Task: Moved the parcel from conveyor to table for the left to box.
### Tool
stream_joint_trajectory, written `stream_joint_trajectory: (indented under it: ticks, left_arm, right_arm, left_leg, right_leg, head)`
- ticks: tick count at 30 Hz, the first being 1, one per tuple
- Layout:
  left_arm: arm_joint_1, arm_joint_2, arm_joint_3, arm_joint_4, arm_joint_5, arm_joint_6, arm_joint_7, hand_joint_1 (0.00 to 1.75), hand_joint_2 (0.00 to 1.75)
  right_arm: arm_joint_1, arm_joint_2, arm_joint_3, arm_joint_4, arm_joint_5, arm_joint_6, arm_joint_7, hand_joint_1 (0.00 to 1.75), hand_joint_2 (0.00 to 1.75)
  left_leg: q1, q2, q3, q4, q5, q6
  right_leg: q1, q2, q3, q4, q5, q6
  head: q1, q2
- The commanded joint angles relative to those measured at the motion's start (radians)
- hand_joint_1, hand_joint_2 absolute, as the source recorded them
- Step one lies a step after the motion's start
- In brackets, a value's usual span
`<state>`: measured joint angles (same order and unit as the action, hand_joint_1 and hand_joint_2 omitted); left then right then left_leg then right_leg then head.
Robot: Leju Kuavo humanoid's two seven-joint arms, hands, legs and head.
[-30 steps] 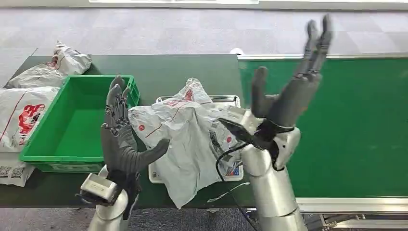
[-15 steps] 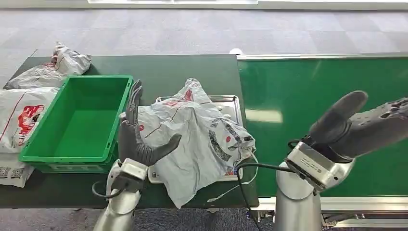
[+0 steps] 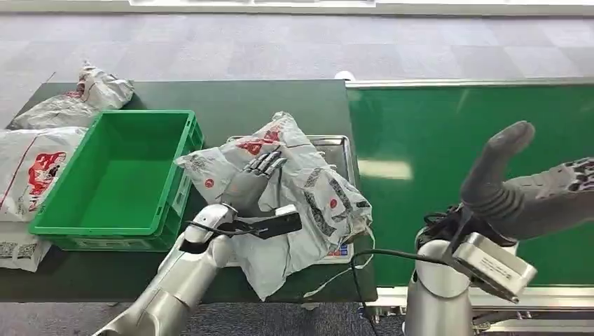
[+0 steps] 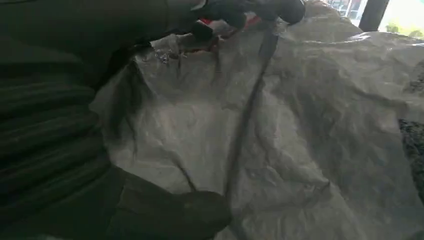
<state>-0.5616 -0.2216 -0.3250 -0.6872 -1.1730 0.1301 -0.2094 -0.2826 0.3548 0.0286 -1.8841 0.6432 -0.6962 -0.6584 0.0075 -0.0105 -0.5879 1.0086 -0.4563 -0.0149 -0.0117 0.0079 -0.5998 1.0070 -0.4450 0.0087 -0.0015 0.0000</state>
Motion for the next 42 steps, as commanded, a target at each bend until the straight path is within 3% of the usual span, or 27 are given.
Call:
stream_joint_trajectory:
  ticks: [1,6,7,9,10,19,31,34,35,42]
  left_arm:
    - [-0.053,-0.017,-0.082,0.258,-0.038,-0.038,0.006,0.00,1.75]
    - [-0.061,-0.018,-0.086,0.263,-0.041,-0.053,-0.001,0.05,1.75]
    - [-0.065,-0.017,-0.083,0.262,-0.036,-0.053,-0.016,0.94,1.75]
    - [-0.065,-0.017,-0.083,0.262,-0.036,-0.053,-0.016,0.94,1.75]
    - [-0.065,-0.017,-0.083,0.262,-0.036,-0.053,-0.016,1.75,1.75]
    - [-0.088,-0.025,-0.052,0.241,0.007,-0.034,-0.055,1.75,1.75]
    - [-0.082,-0.016,-0.008,0.198,0.062,0.003,-0.091,1.75,1.75]
    - [-0.070,-0.016,0.098,0.088,0.160,0.193,-0.121,1.75,1.75]
    - [-0.070,-0.012,0.188,-0.004,0.230,0.345,-0.114,1.75,1.75]
    - [-0.087,0.094,0.363,-0.169,0.302,0.527,-0.022,1.75,1.75]
  right_arm:
    - [0.016,-0.006,0.042,0.076,0.021,-0.002,0.034,0.00,1.75]
    - [0.017,-0.006,0.041,0.079,0.040,-0.002,0.050,0.00,1.75]
    - [0.014,-0.006,0.039,0.076,0.049,-0.002,0.057,0.00,1.75]
    - [0.014,-0.006,0.039,0.076,0.049,-0.002,0.057,0.00,1.75]
    - [0.014,-0.006,0.039,0.076,0.049,-0.002,0.057,0.00,1.75]
    - [0.014,-0.006,0.039,0.073,0.101,-0.002,0.102,0.00,1.75]
    - [0.018,-0.006,0.025,0.093,0.070,-0.002,0.074,0.00,1.75]
    - [0.025,-0.006,0.015,0.083,0.077,-0.002,0.070,0.00,1.75]
    - [0.031,-0.006,0.009,0.079,0.074,-0.002,0.061,0.00,1.75]
    - [0.037,-0.006,-0.010,0.101,0.026,-0.002,0.007,0.00,1.75]
  left_leg:
    - [0.000,0.001,0.006,-0.004,0.001,0.001]
    - [0.000,0.001,0.009,-0.004,0.000,0.003]
    - [0.000,0.000,0.009,-0.002,-0.001,0.003]
    - [0.000,0.001,0.010,-0.004,0.000,0.003]
    - [0.000,0.001,0.011,-0.003,-0.001,0.003]
    - [0.000,0.000,0.010,-0.002,-0.001,0.004]
    - [0.000,0.001,0.009,-0.003,-0.001,0.004]
    - [0.001,0.001,0.008,-0.002,-0.001,0.004]
    - [0.000,0.000,0.006,0.000,-0.001,0.004]
    - [0.001,0.005,0.004,-0.002,0.000,0.002]
  right_leg:
    - [0.000,0.000,0.006,-0.004,0.001,0.000]
    - [-0.001,-0.002,0.010,-0.005,0.001,0.000]
    - [-0.002,-0.003,0.011,-0.002,-0.001,0.001]
    - [-0.002,-0.002,0.012,-0.004,0.000,0.001]
    - [-0.002,-0.002,0.013,-0.003,0.000,0.001]
    - [-0.002,-0.003,0.012,-0.002,-0.001,0.001]
    - [-0.002,-0.002,0.009,-0.003,0.000,0.001]
    - [-0.002,-0.002,0.009,-0.003,0.000,0.001]
    - [-0.002,-0.002,0.007,-0.001,-0.001,0.002]
    - [0.000,0.002,0.003,-0.002,0.001,-0.001]
  head:
    - [0.000,0.000]
    - [0.000,0.000]
    - [0.000,0.000]
    - [0.000,0.000]
    - [0.000,0.000]
    - [0.000,0.000]
    - [0.000,0.000]
    - [0.000,0.000]
    - [0.000,0.000]
    - [0.000,0.000]
